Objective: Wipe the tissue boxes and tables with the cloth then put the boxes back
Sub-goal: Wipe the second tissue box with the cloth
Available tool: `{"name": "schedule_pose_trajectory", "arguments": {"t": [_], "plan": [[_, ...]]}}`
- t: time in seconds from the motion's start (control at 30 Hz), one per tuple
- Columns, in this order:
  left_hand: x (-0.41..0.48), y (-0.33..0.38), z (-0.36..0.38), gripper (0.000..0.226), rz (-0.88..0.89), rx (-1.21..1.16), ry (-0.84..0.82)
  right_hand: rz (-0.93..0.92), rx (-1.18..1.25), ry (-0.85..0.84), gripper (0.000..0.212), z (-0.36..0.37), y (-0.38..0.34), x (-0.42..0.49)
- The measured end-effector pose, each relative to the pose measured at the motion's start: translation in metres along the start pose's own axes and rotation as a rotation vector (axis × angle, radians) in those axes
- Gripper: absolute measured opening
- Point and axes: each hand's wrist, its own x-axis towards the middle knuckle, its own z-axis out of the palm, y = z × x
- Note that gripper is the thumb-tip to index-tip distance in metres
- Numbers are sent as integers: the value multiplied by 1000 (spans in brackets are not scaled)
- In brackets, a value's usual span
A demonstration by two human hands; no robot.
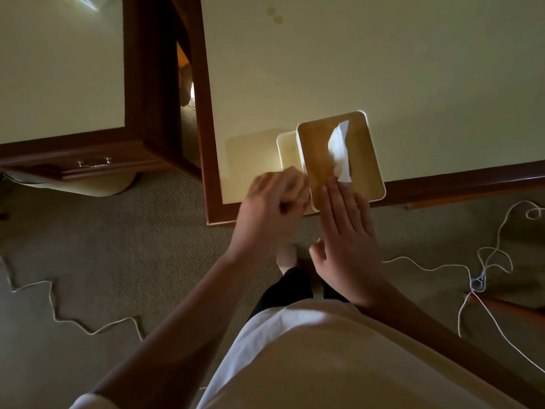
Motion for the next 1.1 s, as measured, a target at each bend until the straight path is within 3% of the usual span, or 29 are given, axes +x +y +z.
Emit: {"name": "schedule_pose_trajectory", "arguments": {"t": [0.07, 0.13, 0.23, 0.37, 0.5, 0.63, 0.77, 0.97, 1.03, 1.1], "plan": [[0, -10, 11, 27, 52, 425, -36, -2, 0, 3, 84, 0, 0, 0], [3, -7, 16, 25, 23, 557, -79, -7, 0, 1, 83, 0, 1, 0], [10, 5, 18, 24, -62, 650, -135, -5, 13, -7, 84, -1, 1, 1], [33, 21, 14, 28, -345, 717, -522, -1, 16, -32, 85, -3, 2, 2], [62, 32, 17, 6, -556, 632, -761, 2, 9, -57, 86, -2, 2, 2], [70, 35, 18, 19, -562, 664, -868, 8, -21, -67, 90, 0, 2, 3], [62, 26, 13, 18, -449, 606, -757, 1, -56, -91, 94, -1, 1, 3], [21, 14, 1, 14, -144, 426, -267, -13, -35, -89, 86, -1, 3, 3], [18, 12, -3, 14, -157, 410, -241, -22, -31, -84, 86, 0, 2, 5], [21, 12, -4, 23, -198, 481, -326, -23, -23, -79, 86, 1, 2, 6]]}}
